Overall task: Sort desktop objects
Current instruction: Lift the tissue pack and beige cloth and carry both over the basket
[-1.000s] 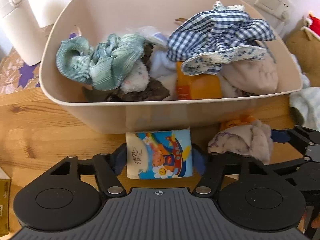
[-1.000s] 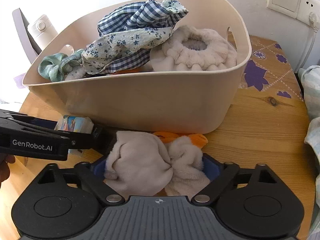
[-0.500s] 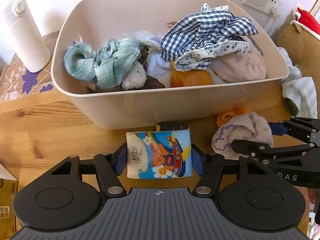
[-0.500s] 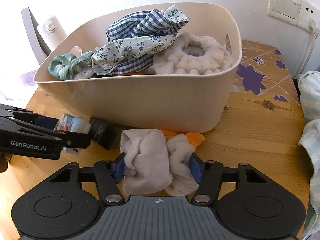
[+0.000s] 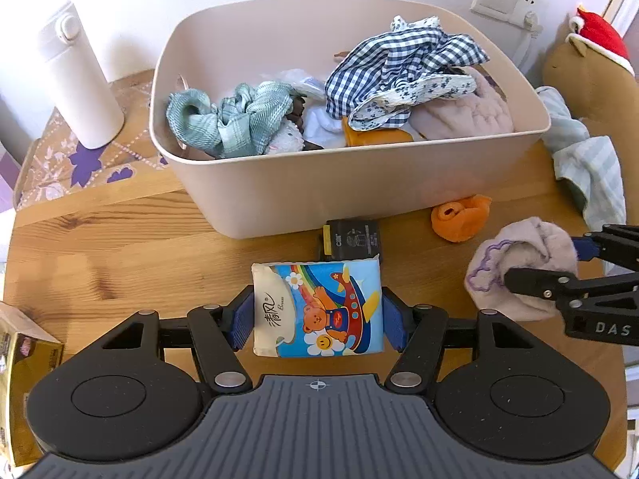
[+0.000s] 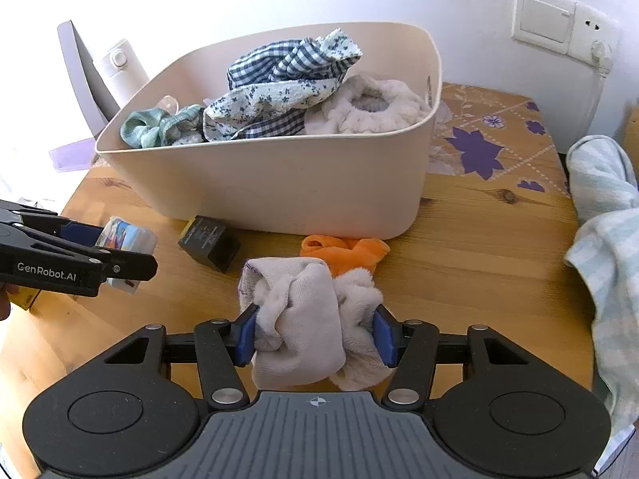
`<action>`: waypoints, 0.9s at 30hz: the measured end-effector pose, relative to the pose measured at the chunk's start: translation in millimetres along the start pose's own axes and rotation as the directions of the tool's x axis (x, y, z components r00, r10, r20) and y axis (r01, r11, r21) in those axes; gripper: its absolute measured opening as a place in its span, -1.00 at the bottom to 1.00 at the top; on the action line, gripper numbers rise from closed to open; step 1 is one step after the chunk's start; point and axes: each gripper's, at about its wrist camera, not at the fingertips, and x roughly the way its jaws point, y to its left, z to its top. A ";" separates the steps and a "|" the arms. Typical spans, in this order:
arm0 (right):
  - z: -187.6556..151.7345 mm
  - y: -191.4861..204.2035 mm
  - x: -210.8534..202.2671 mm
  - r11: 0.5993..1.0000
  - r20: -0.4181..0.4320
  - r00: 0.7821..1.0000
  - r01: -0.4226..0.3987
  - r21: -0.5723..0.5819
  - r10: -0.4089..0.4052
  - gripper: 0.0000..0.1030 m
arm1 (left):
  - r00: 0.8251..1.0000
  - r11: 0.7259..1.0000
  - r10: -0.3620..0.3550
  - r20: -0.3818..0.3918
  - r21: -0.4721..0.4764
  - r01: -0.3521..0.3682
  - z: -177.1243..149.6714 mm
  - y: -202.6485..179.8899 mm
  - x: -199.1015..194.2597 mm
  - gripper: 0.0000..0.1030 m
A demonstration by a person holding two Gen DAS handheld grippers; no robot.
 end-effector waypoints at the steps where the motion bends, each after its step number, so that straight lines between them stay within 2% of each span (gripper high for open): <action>1: -0.8 0.1 -2.9 1.000 0.003 1.000 0.001 0.001 -0.001 0.05 | 1.000 1.000 -0.002 0.002 0.003 0.002 -0.8 0.0 -2.6 0.24; 11: -1.3 -5.3 -44.1 0.998 0.084 0.996 -0.004 0.070 -0.002 0.04 | 0.999 0.999 -0.021 0.048 0.032 0.020 -4.0 2.9 -36.2 0.24; 16: 7.3 -8.0 -65.2 0.998 0.136 0.991 -0.003 0.070 -0.007 0.04 | 0.996 0.999 -0.017 0.086 0.034 0.014 -2.6 11.4 -53.4 0.24; 22: 26.5 -16.3 -91.7 0.997 0.217 0.976 0.014 0.070 -0.029 0.04 | 0.990 1.000 0.003 0.139 0.017 -0.005 8.0 26.0 -73.6 0.24; 27: 51.0 -22.2 -108.0 0.998 0.283 0.958 0.035 0.051 -0.048 0.04 | 0.977 0.999 0.031 0.209 0.012 -0.034 31.9 38.6 -91.8 0.24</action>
